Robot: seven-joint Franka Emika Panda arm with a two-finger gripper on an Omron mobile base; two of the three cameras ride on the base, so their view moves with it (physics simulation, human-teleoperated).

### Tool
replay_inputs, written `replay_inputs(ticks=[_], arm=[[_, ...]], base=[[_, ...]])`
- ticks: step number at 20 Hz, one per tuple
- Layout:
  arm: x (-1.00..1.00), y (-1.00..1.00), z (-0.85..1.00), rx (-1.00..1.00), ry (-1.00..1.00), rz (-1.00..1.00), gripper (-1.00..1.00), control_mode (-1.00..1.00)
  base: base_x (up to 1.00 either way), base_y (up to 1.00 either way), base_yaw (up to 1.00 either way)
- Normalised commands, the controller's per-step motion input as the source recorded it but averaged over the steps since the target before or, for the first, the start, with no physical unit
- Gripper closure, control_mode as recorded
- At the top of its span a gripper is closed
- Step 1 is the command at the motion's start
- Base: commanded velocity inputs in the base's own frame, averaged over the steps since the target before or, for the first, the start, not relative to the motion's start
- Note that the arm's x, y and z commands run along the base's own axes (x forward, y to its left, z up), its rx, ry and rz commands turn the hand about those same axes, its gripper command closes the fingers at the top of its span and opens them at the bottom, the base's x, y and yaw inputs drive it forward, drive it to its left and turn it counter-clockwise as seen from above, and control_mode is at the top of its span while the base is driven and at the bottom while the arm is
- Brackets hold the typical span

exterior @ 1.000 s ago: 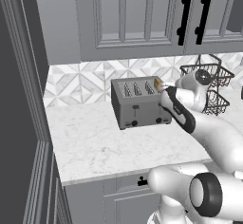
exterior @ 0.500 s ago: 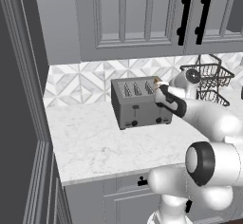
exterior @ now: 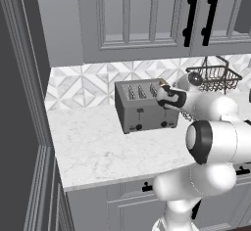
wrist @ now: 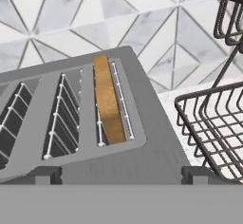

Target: Start the toaster. Once the lever pops up, take the bread to the plate on the dining counter.

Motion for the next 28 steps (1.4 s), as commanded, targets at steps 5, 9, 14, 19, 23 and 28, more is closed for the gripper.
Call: replay_inputs(ticks=[5, 9, 14, 19, 23, 28], arm=[[0.39, 0.0, -0.18, 0.0, 0.0, 0.0, -1.0, -1.0], [0.54, 0.0, -0.13, 0.0, 0.0, 0.0, -1.0, -1.0], [0.51, 0.0, -0.17, 0.0, 0.0, 0.0, -1.0, -1.0], [0.46, 0.0, -0.22, 0.0, 0.0, 0.0, -1.0, -1.0], [0.43, 0.0, -0.02, 0.0, -0.01, 0.0, -1.0, -1.0], [0.46, 0.0, 0.0, 0.0, -0.09, 0.02, -1.0, -1.0]], base=[[0.0, 0.0, 0.0], [0.0, 0.0, 0.0], [0.0, 0.0, 0.0], [0.0, 0.0, 0.0], [0.0, 0.0, 0.0], [0.0, 0.0, 0.0]])
